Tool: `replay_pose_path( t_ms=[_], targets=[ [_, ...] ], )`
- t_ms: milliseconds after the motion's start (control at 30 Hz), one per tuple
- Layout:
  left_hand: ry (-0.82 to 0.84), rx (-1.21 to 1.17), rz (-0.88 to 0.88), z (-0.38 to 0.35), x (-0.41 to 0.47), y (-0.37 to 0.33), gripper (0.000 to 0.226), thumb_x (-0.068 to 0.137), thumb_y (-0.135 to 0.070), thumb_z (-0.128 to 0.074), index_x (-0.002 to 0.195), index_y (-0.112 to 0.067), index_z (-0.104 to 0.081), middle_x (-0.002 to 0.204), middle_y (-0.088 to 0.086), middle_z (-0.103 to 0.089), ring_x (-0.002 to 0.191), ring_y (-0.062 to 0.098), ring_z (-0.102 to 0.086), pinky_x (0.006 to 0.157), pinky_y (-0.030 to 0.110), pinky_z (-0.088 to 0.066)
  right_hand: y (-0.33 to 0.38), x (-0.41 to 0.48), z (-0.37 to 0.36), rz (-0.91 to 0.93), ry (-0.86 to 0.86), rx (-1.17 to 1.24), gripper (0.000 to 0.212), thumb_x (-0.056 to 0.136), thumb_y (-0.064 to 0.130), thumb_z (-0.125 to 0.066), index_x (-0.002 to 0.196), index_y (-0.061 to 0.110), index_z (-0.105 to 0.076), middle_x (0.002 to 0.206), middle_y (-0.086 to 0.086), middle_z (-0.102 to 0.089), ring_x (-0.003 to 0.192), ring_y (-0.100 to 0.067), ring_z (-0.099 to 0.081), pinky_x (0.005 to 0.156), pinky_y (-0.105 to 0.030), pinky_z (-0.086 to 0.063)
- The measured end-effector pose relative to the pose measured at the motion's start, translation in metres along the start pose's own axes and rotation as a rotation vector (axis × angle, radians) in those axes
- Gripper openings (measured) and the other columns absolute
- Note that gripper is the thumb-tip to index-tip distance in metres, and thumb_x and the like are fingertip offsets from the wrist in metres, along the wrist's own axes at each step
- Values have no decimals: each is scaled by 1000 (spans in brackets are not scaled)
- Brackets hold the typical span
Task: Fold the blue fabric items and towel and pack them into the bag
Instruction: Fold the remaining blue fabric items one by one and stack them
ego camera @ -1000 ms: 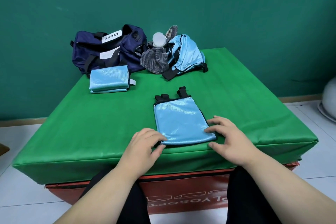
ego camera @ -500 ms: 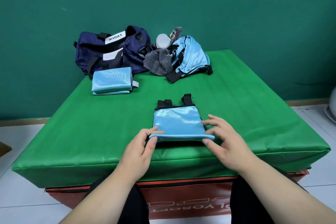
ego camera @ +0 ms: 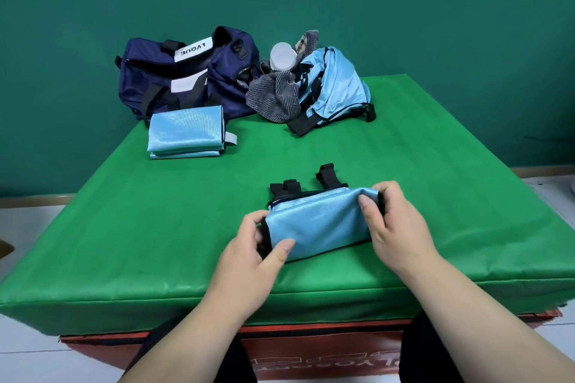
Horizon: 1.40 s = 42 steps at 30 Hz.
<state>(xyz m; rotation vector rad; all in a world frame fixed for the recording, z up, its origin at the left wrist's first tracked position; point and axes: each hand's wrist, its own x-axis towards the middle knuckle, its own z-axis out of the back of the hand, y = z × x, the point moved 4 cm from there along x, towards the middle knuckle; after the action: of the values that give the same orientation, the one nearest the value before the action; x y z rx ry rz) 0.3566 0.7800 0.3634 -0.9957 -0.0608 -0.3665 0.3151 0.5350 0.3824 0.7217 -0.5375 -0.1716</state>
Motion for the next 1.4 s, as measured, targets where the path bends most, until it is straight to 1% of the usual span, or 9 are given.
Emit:
replay_pose_path(
  t_ms=[233, 467, 600, 700, 833, 967, 1100, 1233, 1400],
  targets=[
    [-49, 114, 70, -3, 29, -9, 53, 94, -32, -63, 139, -41, -38, 60, -13, -49, 56, 9, -47, 53, 23, -35, -4, 35, -22, -205, 85, -223, 27, 96, 50, -54, 90, 23, -50, 77, 1, -65, 78, -31, -60, 64, -36, -44],
    [21, 484, 84, -1, 39, -19, 50, 97, -47, -51, 145, -42, -40, 73, -8, -46, 84, 22, -56, 82, 39, -45, -7, 48, -28, -312, 93, -322, 26, 92, 50, -57, 91, 25, -53, 80, 1, -65, 81, -29, -58, 64, -33, -40],
    [-61, 584, -165, -2, 36, -24, 52, 97, -55, -33, 136, -30, -56, 112, 0, -50, 108, 24, -46, 93, 42, -34, -8, 48, -30, -318, 88, -328, 28, 89, 51, -61, 87, 24, -57, 80, 4, -65, 82, -29, -60, 65, -32, -43],
    [203, 670, -297, -24, 31, -30, 64, 99, -61, -17, 145, -28, -47, 158, 4, -31, 147, 25, -21, 116, 48, -11, -8, 49, -30, -276, 55, -316, 27, 87, 50, -65, 93, 24, -64, 91, 1, -63, 90, -28, -61, 76, -35, -47],
    [398, 814, -243, -44, 29, -17, 74, 98, -63, 1, 154, -28, -30, 166, 2, -13, 153, 22, -2, 116, 54, 4, 8, 41, -26, -35, -32, -317, 34, 87, 27, -72, 118, 14, -67, 123, -8, -59, 115, -32, -55, 97, -46, -47],
    [397, 824, -247, -46, 29, -13, 76, 94, -64, 9, 158, -30, -14, 167, -3, 3, 152, 20, 12, 119, 55, 10, 26, 16, -51, 312, 233, -428, 39, 97, 32, -41, 121, 16, -67, 139, -5, -58, 137, -28, -45, 114, -49, -35],
    [426, 840, -216, -39, 27, -13, 74, 90, -64, 12, 157, -32, 9, 161, -11, 27, 145, 10, 32, 118, 53, 17, 12, 13, -52, 219, 563, -416, 79, 88, 62, -1, 152, 31, -37, 165, 14, -14, 153, -6, 0, 123, -36, -2],
    [423, 833, -161, -32, 26, -10, 82, 81, -65, 21, 156, -33, 11, 158, -13, 32, 144, 10, 34, 119, 52, 15, -3, 14, -44, 136, 589, -447, 107, 73, 79, 25, 158, 32, -19, 165, 14, 9, 149, -3, 16, 122, -34, 1],
    [355, 827, -34, -19, 22, -1, 81, 75, -66, 26, 152, -43, 17, 160, -5, 31, 149, 17, 23, 121, 51, 9, -8, 15, -35, 13, 592, -475, 75, 90, 71, 2, 157, 41, -13, 167, -3, 9, 153, -15, 10, 123, -31, 3]
  ],
)
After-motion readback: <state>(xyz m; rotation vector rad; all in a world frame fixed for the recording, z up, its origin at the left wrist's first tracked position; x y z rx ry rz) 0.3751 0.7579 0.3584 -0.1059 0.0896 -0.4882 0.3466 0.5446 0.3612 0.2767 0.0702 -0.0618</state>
